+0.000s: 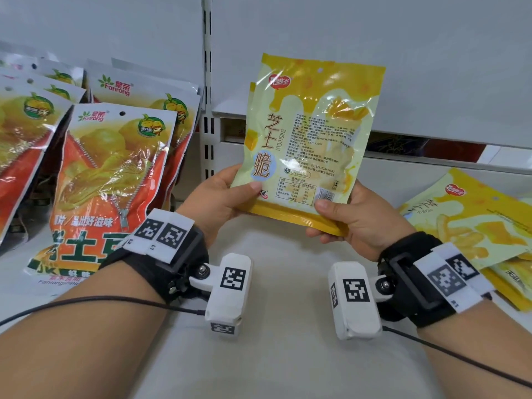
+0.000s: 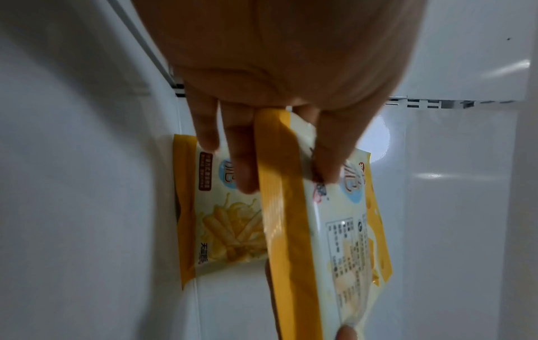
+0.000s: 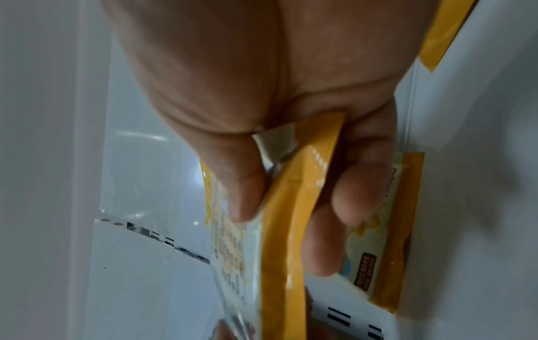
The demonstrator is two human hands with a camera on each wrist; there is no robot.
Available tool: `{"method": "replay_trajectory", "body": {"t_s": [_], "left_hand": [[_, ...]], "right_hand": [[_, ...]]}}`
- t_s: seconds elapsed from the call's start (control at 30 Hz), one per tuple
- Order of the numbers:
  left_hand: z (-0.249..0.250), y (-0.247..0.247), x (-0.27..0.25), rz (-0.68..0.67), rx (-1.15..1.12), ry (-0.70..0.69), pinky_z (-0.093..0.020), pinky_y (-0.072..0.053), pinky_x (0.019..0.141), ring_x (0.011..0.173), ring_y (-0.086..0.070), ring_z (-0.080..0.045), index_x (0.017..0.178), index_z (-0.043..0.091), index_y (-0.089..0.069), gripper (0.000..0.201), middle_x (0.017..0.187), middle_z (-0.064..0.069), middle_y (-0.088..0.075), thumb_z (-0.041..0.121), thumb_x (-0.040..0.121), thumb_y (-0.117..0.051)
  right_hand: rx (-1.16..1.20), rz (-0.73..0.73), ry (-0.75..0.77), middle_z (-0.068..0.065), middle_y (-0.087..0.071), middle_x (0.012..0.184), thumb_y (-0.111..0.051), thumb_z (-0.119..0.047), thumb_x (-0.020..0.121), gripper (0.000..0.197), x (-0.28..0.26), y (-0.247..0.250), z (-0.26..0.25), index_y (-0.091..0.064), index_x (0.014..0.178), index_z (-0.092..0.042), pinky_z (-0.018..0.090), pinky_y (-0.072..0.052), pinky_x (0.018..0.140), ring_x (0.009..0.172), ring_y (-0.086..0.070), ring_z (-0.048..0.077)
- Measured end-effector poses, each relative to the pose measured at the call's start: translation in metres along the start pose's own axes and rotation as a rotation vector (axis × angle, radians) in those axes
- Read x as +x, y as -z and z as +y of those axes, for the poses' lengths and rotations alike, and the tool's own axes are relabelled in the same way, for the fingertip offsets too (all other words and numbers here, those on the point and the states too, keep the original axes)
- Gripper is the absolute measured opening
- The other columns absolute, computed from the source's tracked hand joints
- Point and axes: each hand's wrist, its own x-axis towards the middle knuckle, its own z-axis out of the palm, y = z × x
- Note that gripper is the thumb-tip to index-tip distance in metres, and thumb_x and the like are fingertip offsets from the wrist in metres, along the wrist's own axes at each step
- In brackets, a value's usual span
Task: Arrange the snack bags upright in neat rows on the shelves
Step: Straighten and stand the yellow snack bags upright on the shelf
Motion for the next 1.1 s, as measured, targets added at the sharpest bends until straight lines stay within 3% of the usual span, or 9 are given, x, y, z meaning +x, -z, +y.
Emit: {"method": "replay_trajectory", "body": {"t_s": [0.13, 0.3, 0.4, 0.53, 0.7, 0.8, 0.93, 1.0, 1.1], "left_hand": [[0.003, -0.001, -0.003, 0.052, -0.117, 0.048, -0.041, -0.057, 0.083, 0.098, -0.069, -0.029, 0.112, 0.013, -0.065, 0.042, 0.106, -0.010, -0.073, 0.035, 0.076, -0.062], [0.001, -0.002, -0.003, 0.035, -0.140, -0.018, -0.039, -0.060, 0.070, 0.087, -0.071, -0.024, 0.106, 0.020, -0.063, 0.026, 0.098, -0.004, -0.074, 0.005, 0.087, -0.054], [0.002, -0.005, -0.004, -0.021, -0.161, -0.054, -0.037, -0.059, 0.073, 0.090, -0.070, -0.024, 0.110, 0.016, -0.060, 0.037, 0.100, -0.006, -0.073, 0.006, 0.074, -0.060], [0.004, -0.009, -0.005, -0.045, -0.251, -0.097, -0.030, -0.057, 0.067, 0.087, -0.071, -0.018, 0.109, 0.016, -0.062, 0.035, 0.097, -0.002, -0.074, 0.015, 0.074, -0.058], [0.002, -0.010, -0.006, -0.012, -0.239, -0.101, -0.031, -0.057, 0.069, 0.088, -0.072, -0.020, 0.108, 0.012, -0.065, 0.029, 0.095, -0.004, -0.075, 0.020, 0.080, -0.062], [0.002, -0.009, -0.005, -0.006, -0.250, -0.081, -0.031, -0.057, 0.072, 0.094, -0.071, -0.023, 0.103, 0.015, -0.070, 0.033, 0.100, -0.008, -0.074, 0.035, 0.078, -0.063], [0.003, -0.008, -0.004, 0.001, -0.190, -0.049, -0.038, -0.056, 0.080, 0.104, -0.068, -0.028, 0.098, 0.021, -0.076, 0.047, 0.107, -0.011, -0.072, 0.057, 0.072, -0.062], [0.004, -0.008, -0.004, 0.006, -0.187, -0.049, -0.040, -0.056, 0.084, 0.106, -0.067, -0.026, 0.100, 0.025, -0.076, 0.046, 0.110, -0.009, -0.072, 0.060, 0.077, -0.057], [0.004, -0.008, -0.004, 0.028, -0.158, -0.048, -0.044, -0.051, 0.093, 0.107, -0.067, -0.024, 0.098, 0.031, -0.076, 0.044, 0.110, -0.006, -0.072, 0.062, 0.083, -0.048]], "right_hand": [[-0.017, -0.113, 0.000, -0.004, -0.074, 0.095, -0.064, -0.017, 0.066, 0.048, -0.001, 0.000, 0.000, -0.054, 0.111, -0.026, 0.025, -0.057, 0.062, 0.075, -0.071, 0.020], [0.022, -0.033, 0.065, 0.000, -0.070, 0.108, -0.064, -0.012, 0.068, 0.046, 0.002, -0.006, 0.003, -0.056, 0.113, -0.018, 0.025, -0.053, 0.087, 0.101, -0.067, 0.015], [0.022, 0.087, 0.123, 0.000, -0.073, 0.095, -0.061, 0.008, 0.078, 0.034, 0.003, 0.000, 0.001, -0.060, 0.102, -0.017, 0.028, -0.056, 0.082, 0.093, -0.069, 0.017], [-0.052, 0.096, 0.096, -0.002, -0.072, 0.072, -0.054, 0.021, 0.077, 0.032, 0.003, 0.002, 0.002, -0.060, 0.086, -0.009, 0.023, -0.054, 0.057, 0.069, -0.070, 0.012], [0.054, 0.133, 0.189, 0.004, -0.072, 0.071, -0.053, 0.005, 0.086, 0.018, 0.000, -0.005, -0.005, -0.061, 0.097, -0.008, 0.029, -0.055, 0.057, 0.069, -0.069, 0.017], [0.122, 0.203, 0.248, -0.001, -0.074, 0.080, -0.056, -0.013, 0.086, 0.011, 0.000, -0.006, -0.008, -0.065, 0.092, -0.012, 0.022, -0.054, 0.062, 0.076, -0.070, 0.012], [0.155, 0.225, 0.219, 0.006, -0.074, 0.094, -0.053, -0.046, 0.075, 0.038, 0.001, -0.008, -0.008, -0.071, 0.091, -0.017, 0.029, -0.056, 0.073, 0.092, -0.070, 0.019], [0.164, 0.238, 0.209, 0.006, -0.075, 0.092, -0.049, -0.054, 0.073, 0.043, 0.000, -0.009, -0.010, -0.076, 0.083, -0.021, 0.029, -0.056, 0.070, 0.089, -0.071, 0.019], [0.101, 0.265, 0.210, -0.001, -0.075, 0.095, -0.044, -0.061, 0.072, 0.045, -0.001, -0.010, -0.012, -0.077, 0.077, -0.031, 0.032, -0.052, 0.084, 0.095, -0.069, 0.014]]}}
